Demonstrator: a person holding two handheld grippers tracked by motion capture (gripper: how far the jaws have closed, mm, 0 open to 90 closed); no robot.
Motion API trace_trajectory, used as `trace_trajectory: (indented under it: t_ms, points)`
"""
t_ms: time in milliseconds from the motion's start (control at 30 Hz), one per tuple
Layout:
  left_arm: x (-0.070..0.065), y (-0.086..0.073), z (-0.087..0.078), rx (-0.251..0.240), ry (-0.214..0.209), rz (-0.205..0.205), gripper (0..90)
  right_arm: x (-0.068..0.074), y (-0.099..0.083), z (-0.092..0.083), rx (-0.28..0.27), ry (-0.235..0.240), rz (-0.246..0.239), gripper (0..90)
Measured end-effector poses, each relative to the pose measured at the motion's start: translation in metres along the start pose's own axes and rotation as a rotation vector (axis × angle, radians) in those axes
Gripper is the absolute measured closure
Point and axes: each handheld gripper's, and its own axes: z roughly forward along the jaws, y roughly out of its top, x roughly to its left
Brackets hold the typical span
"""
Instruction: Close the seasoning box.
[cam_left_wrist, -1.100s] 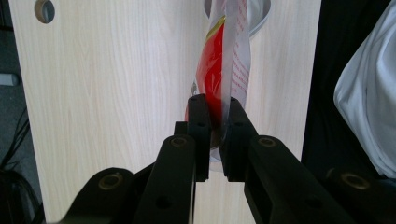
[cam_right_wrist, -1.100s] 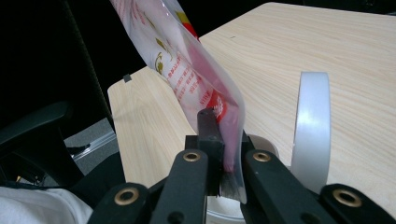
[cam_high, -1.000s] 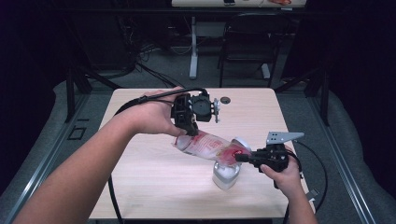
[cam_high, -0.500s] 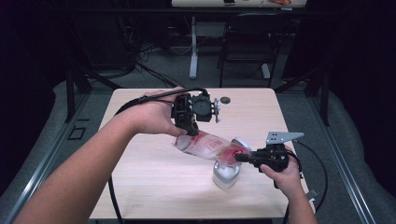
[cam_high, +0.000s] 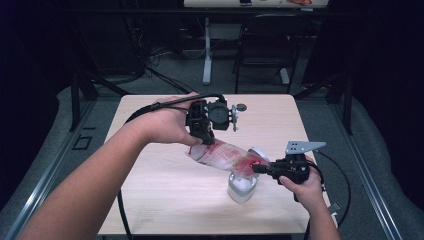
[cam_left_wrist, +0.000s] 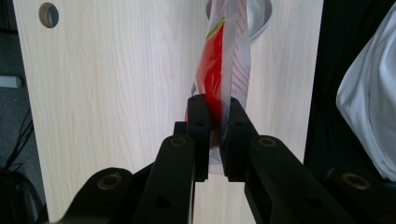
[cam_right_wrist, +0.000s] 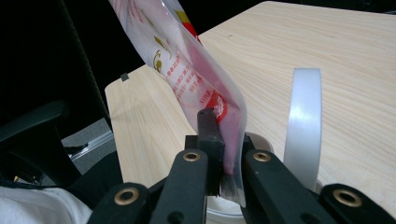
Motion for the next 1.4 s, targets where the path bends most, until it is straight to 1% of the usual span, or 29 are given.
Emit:
trace_trajectory:
  t_ms: [367,867,1033,1067,1100,1167,1233,1400]
  points:
    - [0.0002,0.0005,0.0002,-0.003,0.006,0.000,84.0,-0.0006,-0.0001,-0.0002,0.000,0.002,0.001,89.6]
    - [0.0001,0.0009,0.0008,-0.007,0.000,-0.002,84.0,-0.0006,-0.0001,-0.0005,0.003,-0.003,0.000,89.7]
    - [-0.0006,0.0008,0.0004,-0.008,0.002,0.003,84.1,-0.0004,0.0000,-0.0007,0.004,-0.001,0.000,89.6]
    - [-0.0004,0.0012,-0.0005,-0.004,-0.001,0.014,84.2,-0.0003,0.0000,-0.0007,0.005,-0.001,0.000,89.7]
    - [-0.0005,0.0013,-0.0009,-0.006,-0.009,0.016,84.3,-0.0002,0.0002,-0.0009,0.008,-0.002,0.000,89.7]
    - [-0.0013,0.0015,-0.0016,-0.009,-0.003,0.022,84.7,0.0004,0.0006,-0.0015,0.014,-0.002,-0.002,89.7]
    - [-0.0006,0.0014,-0.0017,-0.009,-0.009,0.018,84.7,0.0005,0.0008,-0.0020,0.013,0.000,-0.002,89.7]
    - [-0.0006,0.0018,-0.0019,-0.011,-0.006,0.018,84.7,0.0004,0.0007,-0.0026,0.016,0.007,0.000,89.7]
